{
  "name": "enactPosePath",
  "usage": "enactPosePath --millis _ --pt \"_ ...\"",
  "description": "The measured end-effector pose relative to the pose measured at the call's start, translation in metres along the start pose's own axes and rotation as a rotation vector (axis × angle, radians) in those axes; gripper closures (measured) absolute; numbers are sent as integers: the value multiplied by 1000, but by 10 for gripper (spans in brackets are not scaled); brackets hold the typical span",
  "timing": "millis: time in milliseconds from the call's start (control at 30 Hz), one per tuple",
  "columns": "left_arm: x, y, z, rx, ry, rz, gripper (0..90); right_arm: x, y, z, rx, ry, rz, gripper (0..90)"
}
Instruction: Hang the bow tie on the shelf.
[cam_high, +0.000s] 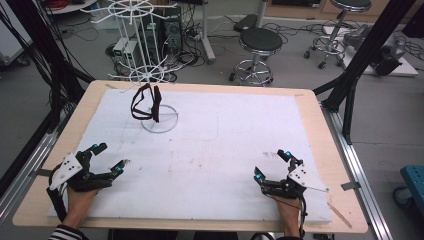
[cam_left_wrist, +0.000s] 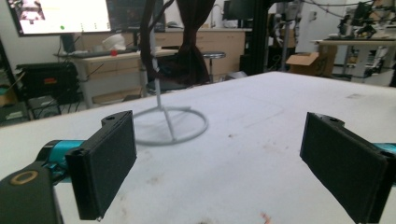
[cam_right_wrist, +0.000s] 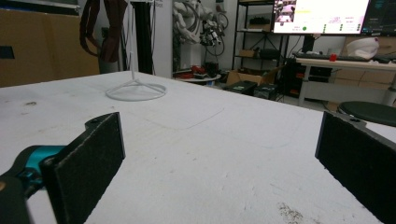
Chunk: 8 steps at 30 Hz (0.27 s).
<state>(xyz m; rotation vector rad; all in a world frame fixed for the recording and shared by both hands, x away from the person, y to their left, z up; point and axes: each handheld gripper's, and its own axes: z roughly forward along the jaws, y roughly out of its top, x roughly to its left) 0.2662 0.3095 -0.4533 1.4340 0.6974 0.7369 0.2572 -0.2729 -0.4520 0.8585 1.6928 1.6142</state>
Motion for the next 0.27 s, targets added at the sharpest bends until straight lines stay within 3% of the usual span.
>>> enactPosePath --millis 167,267 --pt "-1 0 0 2 26 4 109 0 0 0 -6 -5 -1 7" --pt "0 -1 -1 0 38 -14 109 0 0 0 -9 -10 -10 7"
